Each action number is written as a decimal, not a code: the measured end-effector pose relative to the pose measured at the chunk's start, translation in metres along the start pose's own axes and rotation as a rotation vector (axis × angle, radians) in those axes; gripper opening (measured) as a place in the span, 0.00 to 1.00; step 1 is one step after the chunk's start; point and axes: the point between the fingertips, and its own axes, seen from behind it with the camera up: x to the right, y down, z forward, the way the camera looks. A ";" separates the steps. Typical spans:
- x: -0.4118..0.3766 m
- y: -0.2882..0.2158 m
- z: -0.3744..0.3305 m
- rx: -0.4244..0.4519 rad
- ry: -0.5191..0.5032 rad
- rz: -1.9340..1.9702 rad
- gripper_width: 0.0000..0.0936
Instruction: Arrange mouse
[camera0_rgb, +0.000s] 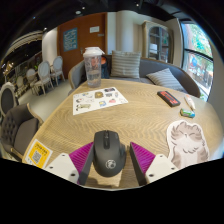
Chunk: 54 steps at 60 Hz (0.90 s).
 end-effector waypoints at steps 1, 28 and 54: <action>0.001 0.000 0.003 -0.005 0.002 -0.001 0.69; 0.090 -0.117 -0.095 0.294 0.001 0.070 0.41; 0.286 0.018 -0.048 0.044 0.325 0.081 0.41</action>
